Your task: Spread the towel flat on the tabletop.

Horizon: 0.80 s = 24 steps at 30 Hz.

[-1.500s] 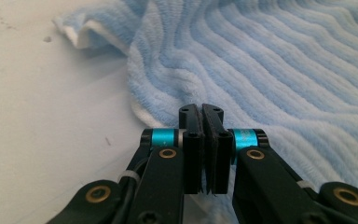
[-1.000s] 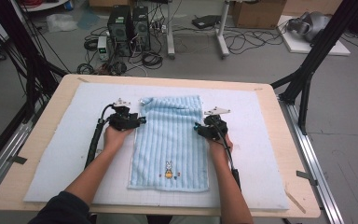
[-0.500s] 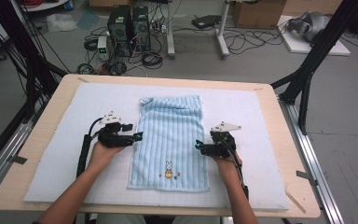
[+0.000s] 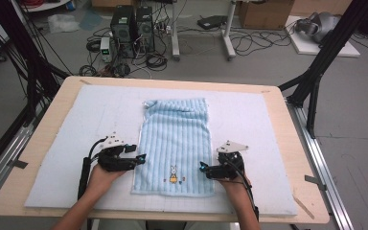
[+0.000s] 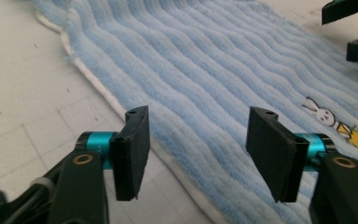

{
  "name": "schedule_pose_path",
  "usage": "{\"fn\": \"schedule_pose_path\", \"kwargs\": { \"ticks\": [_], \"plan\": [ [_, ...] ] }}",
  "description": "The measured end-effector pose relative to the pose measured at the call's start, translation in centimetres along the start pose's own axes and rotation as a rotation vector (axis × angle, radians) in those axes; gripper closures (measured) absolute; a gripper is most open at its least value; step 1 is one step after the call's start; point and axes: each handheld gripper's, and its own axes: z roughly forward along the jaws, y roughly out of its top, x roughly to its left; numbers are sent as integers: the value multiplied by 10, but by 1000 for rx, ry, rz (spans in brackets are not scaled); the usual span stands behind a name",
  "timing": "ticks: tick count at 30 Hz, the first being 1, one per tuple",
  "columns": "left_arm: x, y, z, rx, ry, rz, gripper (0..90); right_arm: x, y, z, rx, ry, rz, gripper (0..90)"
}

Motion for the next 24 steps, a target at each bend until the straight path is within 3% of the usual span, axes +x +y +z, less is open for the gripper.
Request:
{"fn": "schedule_pose_path", "kwargs": {
  "ticks": [1, 3, 8, 13, 16, 24],
  "plan": [
    [-1, -1, 0, 7, -4, 6, 476, 0, 0, -2, 9, 8, 1, 358],
    [-2, -2, 2, 36, -12, 17, 531, 0, -1, -5, 3, 26, 2, 505],
    [-7, -1, 7, 89, -23, 70, 666, 3, -1, -2, 33, 45, 2, 695],
    [-14, -1, 8, 107, -20, 154, 850, 2, -1, -1, 42, 52, 10, 812],
    [-16, -3, 6, 110, -27, 146, 861, 2, -3, -4, 51, 80, 29, 851],
    [-22, -10, -5, 118, -62, 133, 865, 8, -8, -14, 81, 115, 9, 867]
  ]
}}
